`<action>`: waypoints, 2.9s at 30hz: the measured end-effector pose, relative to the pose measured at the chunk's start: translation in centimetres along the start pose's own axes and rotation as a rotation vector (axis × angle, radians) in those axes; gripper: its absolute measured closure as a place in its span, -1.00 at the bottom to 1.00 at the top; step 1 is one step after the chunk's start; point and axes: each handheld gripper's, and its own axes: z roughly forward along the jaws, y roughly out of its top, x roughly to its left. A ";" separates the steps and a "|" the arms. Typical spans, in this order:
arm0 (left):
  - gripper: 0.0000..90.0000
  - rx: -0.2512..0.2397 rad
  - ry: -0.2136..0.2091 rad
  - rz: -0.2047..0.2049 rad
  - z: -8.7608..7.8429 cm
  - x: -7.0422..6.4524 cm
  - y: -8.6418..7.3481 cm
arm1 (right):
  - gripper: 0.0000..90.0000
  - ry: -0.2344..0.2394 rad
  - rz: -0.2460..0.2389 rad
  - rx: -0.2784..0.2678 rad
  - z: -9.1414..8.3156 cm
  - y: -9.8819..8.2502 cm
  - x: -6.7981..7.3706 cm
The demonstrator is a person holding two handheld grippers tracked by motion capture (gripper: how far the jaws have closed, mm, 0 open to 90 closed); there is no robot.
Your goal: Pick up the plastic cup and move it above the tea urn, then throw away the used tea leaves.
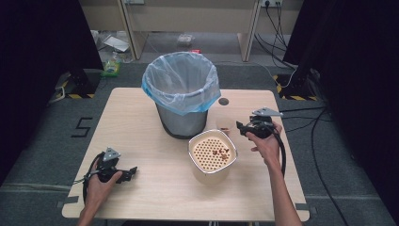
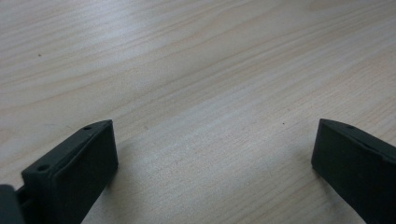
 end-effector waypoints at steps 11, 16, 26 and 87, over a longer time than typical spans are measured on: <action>-1.00 -0.001 0.000 -0.001 0.0 0.0 0.0 | 0.06 0.044 -0.024 0.101 3.8 1.3 0.5; -1.00 -0.001 0.000 -0.001 0.0 0.0 0.0 | 0.19 0.053 -0.026 0.144 5.2 1.4 0.7; -1.00 -0.001 0.000 -0.001 0.0 0.0 0.0 | 0.49 0.051 -0.048 0.194 6.4 1.4 0.7; -1.00 0.000 0.000 0.000 0.0 0.0 0.0 | 0.89 -0.177 -0.501 -0.317 -4.7 3.5 6.0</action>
